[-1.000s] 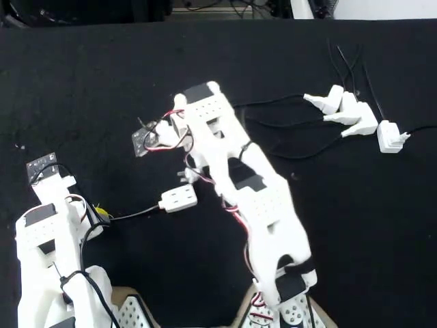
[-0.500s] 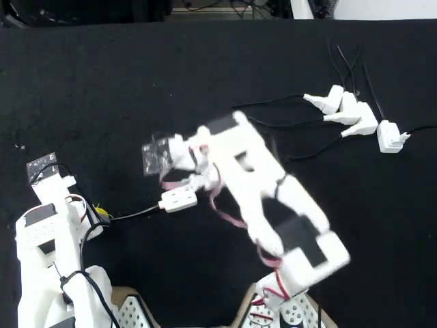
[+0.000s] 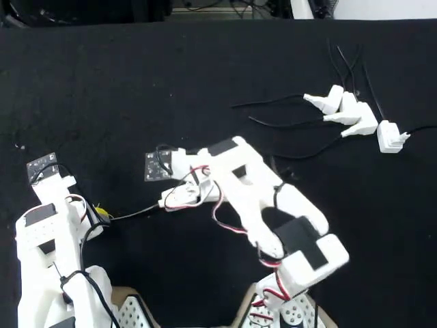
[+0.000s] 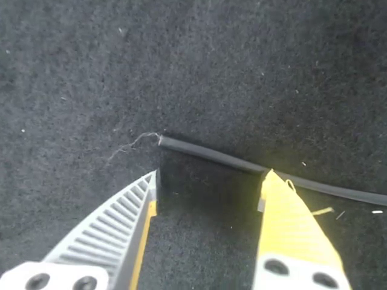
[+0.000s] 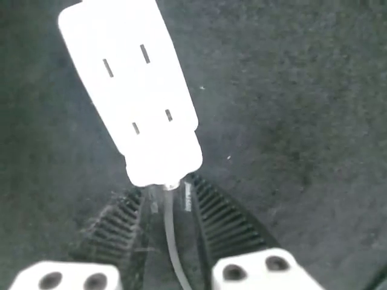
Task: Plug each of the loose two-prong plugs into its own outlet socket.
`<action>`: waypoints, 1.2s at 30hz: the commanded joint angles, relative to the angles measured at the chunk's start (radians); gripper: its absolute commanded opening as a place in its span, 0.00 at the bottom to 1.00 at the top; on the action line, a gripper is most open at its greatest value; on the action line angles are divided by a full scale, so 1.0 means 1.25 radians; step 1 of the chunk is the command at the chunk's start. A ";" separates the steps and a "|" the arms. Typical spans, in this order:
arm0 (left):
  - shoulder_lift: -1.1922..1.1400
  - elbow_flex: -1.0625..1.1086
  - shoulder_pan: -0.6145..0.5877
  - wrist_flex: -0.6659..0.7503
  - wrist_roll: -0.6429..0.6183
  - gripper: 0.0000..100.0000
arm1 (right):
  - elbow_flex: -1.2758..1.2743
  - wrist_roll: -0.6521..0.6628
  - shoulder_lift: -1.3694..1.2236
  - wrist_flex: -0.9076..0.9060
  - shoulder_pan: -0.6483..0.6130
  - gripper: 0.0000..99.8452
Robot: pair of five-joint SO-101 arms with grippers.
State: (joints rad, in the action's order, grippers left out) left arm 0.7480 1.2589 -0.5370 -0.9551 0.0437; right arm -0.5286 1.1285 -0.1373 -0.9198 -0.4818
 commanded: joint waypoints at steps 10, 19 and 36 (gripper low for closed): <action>0.017 -0.168 0.063 -0.026 -0.005 0.27 | 0.114 -0.082 0.276 -0.207 0.043 0.01; 0.060 -0.427 0.305 -0.171 -0.095 0.27 | 0.062 -0.214 0.376 -0.134 -0.006 0.01; 0.516 -0.161 0.484 -0.017 -0.145 0.27 | 0.056 -0.342 0.385 -0.118 -0.038 0.01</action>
State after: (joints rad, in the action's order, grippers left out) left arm 1.3694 1.0641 0.0583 -0.9966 -0.1266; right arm -0.4733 0.7296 0.2800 -1.0825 -0.4910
